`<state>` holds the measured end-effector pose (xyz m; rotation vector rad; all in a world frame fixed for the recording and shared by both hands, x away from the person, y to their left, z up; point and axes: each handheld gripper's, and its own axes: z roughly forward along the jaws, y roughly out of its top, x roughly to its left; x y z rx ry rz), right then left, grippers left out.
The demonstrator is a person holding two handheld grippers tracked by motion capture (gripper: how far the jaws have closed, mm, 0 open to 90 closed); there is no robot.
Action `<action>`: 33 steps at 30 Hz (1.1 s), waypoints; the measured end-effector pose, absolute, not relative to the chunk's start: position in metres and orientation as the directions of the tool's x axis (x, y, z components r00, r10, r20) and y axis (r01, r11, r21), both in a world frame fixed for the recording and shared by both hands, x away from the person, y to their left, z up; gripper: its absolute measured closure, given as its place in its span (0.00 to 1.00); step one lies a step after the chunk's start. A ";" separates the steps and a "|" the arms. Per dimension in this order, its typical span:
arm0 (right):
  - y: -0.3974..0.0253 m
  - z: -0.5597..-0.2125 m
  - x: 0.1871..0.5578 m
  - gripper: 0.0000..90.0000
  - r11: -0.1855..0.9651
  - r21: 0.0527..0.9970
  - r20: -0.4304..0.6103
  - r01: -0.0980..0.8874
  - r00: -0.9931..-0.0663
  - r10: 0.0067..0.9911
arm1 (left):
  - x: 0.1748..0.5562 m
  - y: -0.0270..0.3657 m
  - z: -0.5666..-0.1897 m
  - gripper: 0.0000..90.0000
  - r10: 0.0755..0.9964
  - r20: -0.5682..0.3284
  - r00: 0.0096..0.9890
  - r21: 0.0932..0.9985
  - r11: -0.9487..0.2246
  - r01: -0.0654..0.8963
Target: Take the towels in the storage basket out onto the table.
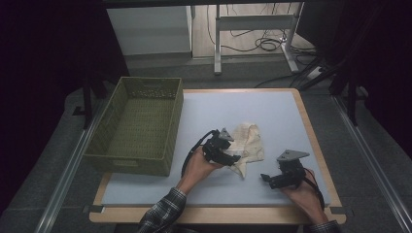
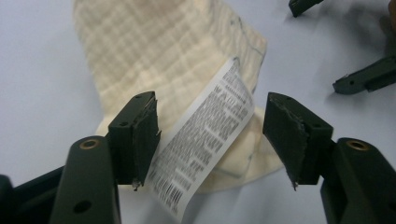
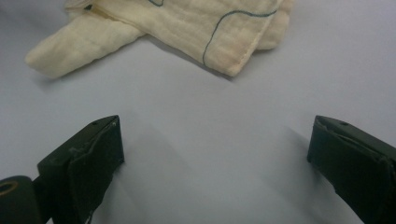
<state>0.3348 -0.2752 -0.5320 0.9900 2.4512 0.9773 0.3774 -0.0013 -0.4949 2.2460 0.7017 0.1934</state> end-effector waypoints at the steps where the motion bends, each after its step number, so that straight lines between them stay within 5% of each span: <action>1: -0.275 -0.532 0.335 0.04 0.525 0.700 -0.038 0.485 -0.708 0.705 | 0.378 -0.004 -0.494 0.41 0.541 -0.069 0.838 0.710 -0.564 0.422; 7: -0.277 -0.531 0.334 0.12 0.506 0.712 -0.035 0.487 -0.694 0.719 | 0.382 -0.017 -0.497 0.64 0.533 -0.010 0.846 0.679 -0.618 0.397; 12: -0.281 -0.527 0.334 0.34 0.495 0.721 -0.032 0.484 -0.691 0.722 | 0.385 -0.009 -0.493 0.89 0.542 -0.023 0.840 0.704 -0.588 0.399; 17: -0.277 -0.521 0.344 0.52 0.469 0.726 0.012 0.503 -0.691 0.723 | 0.390 0.007 -0.485 0.94 0.582 -0.034 0.812 0.735 -0.536 0.416; 28: -0.258 -0.513 0.376 0.57 0.436 0.728 0.073 0.529 -0.693 0.718 | 0.396 0.025 -0.486 0.99 0.627 -0.022 0.778 0.744 -0.510 0.432; 29: -0.253 -0.519 0.380 0.70 0.455 0.711 0.054 0.536 -0.687 0.725 | 0.396 0.028 -0.486 0.99 0.632 -0.030 0.775 0.746 -0.501 0.438; 30: -0.253 -0.519 0.380 0.70 0.455 0.711 0.054 0.536 -0.687 0.725 | 0.397 0.030 -0.487 0.99 0.638 -0.036 0.770 0.747 -0.495 0.444; 31: -0.250 -0.523 0.379 0.88 0.465 0.715 0.015 0.522 -0.676 0.737 | 0.398 0.033 -0.488 0.99 0.644 -0.037 0.765 0.747 -0.490 0.449; 33: -0.250 -0.523 0.378 0.93 0.468 0.715 0.017 0.519 -0.682 0.731 | 0.401 0.037 -0.491 0.99 0.655 -0.042 0.755 0.749 -0.479 0.458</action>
